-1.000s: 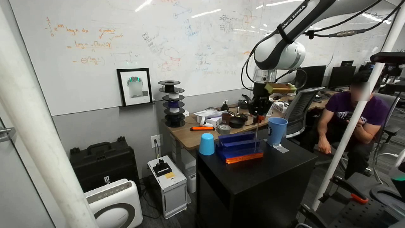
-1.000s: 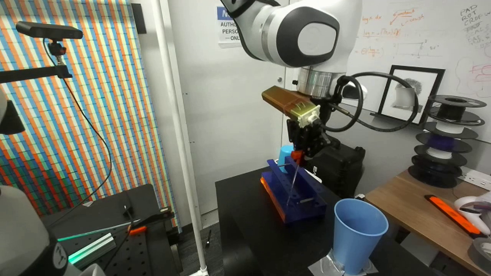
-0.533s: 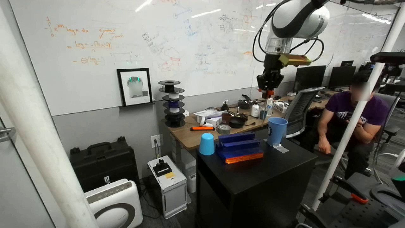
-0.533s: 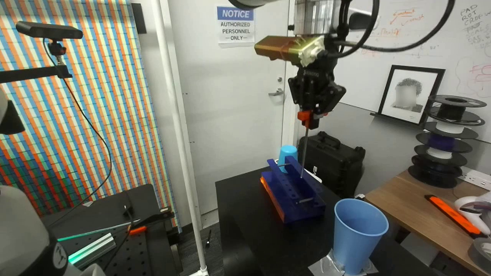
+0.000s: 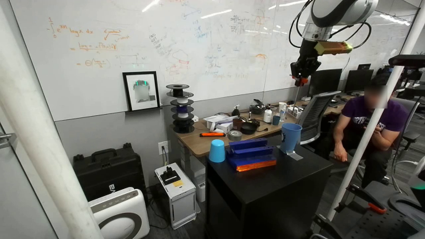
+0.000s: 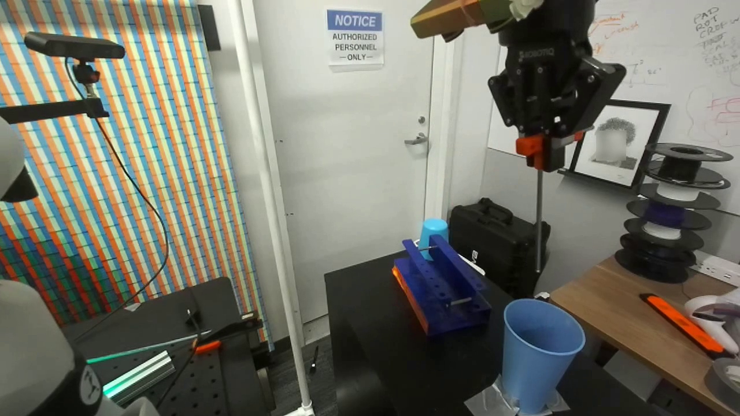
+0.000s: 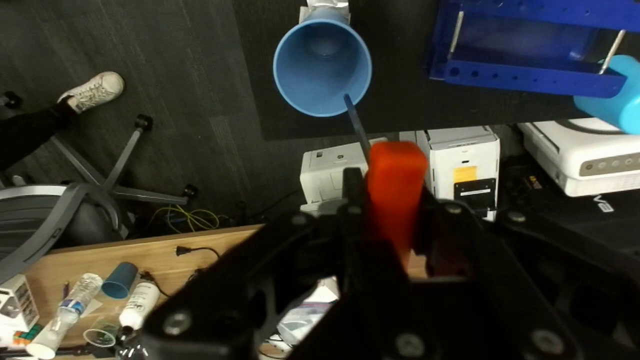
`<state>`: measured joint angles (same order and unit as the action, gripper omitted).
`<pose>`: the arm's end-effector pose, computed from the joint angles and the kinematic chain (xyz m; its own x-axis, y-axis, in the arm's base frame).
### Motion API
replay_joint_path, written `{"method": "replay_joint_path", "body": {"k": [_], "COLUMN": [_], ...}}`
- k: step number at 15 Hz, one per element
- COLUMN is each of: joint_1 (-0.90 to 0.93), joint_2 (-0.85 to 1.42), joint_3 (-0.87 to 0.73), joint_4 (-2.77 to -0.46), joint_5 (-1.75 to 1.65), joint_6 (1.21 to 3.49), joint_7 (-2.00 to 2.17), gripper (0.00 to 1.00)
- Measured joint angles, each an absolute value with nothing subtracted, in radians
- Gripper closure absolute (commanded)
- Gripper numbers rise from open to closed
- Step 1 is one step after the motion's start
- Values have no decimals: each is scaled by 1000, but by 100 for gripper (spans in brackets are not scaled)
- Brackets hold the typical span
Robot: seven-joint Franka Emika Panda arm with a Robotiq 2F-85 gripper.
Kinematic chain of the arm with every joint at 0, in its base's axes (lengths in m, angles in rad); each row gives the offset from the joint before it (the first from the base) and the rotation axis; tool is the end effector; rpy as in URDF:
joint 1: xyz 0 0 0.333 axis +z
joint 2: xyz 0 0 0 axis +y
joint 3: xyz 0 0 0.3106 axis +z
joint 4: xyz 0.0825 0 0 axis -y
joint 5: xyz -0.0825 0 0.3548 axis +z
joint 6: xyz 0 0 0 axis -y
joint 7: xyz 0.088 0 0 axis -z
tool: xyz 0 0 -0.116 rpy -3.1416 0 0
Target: Put the red object in the cup
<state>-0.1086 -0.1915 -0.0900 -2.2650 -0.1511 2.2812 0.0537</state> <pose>0.4722 -0.1011 0.4595 0.9668 -0.1507 0.2065 -0.1748 -0.9791 0.1040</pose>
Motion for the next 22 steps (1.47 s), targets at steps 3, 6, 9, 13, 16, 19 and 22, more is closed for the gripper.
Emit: {"method": "replay_joint_path", "body": {"k": [3, 6, 9, 13, 16, 19, 22], "joint_1": [-122, -122, -123, -126, -133, -136, -135], "joint_2": [-147, -75, 4, 106, 170, 164, 72], "joint_3": [-112, -120, -122, -124, -124, -122, -114], "joint_4": [-2277, -2286, -2287, -2290, -2291, -2291, -2302], "joint_5": [-146, -131, -103, -50, -19, 23, 35], "joint_6": [2338, 2406, 2447, 2464, 2475, 2475, 2449], "joint_7": [54, 54, 52, 44, 31, -10, -50], "gripper": [90, 90, 90, 88, 49, 24, 2]}}
